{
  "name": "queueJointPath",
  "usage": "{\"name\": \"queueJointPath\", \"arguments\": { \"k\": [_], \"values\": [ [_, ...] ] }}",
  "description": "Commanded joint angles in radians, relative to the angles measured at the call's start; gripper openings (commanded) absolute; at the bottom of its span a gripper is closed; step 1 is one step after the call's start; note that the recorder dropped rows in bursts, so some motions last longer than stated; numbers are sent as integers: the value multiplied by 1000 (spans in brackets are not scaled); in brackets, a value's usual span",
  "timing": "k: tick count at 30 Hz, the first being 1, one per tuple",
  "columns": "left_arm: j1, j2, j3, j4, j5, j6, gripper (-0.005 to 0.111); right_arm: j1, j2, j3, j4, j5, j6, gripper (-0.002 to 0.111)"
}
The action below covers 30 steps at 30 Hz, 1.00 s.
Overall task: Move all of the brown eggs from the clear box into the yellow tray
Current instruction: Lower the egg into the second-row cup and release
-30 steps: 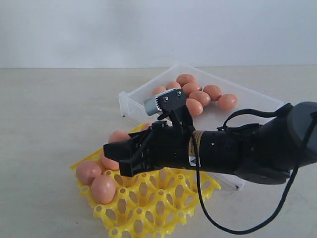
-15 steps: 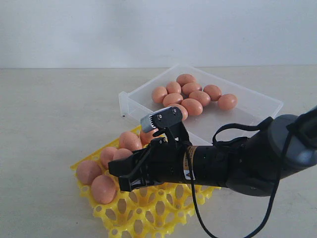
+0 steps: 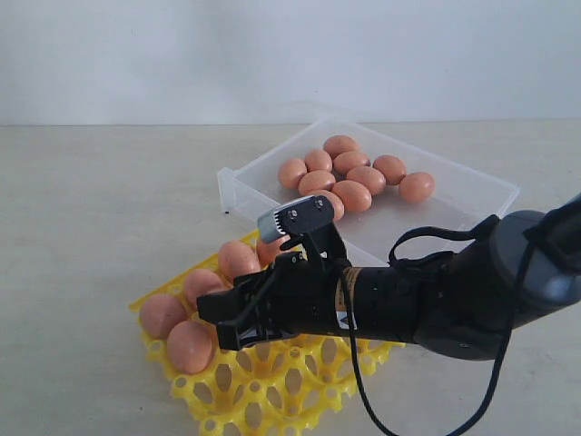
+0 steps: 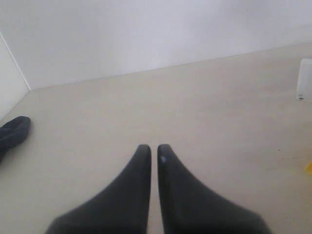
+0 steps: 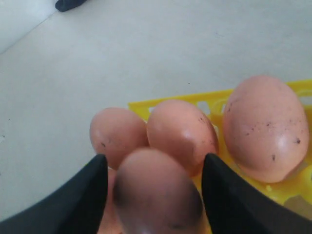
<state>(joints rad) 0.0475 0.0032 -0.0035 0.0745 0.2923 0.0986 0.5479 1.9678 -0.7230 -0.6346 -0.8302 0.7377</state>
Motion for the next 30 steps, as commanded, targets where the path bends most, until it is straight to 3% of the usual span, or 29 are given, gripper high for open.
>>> {"name": "queueJointPath", "arguments": {
  "k": [1, 13, 23, 30],
  "values": [
    [1, -3, 3, 1, 0, -4, 4, 3, -2, 3, 24, -25, 8, 54],
    [1, -3, 3, 1, 0, -4, 4, 3, -2, 3, 31, -42, 11, 54],
    [1, -3, 3, 1, 0, -4, 4, -20, -4, 3, 85, -391, 11, 54],
    [1, -3, 3, 1, 0, -4, 4, -66, -69, 1, 198, -391, 12, 54]
  ]
}}
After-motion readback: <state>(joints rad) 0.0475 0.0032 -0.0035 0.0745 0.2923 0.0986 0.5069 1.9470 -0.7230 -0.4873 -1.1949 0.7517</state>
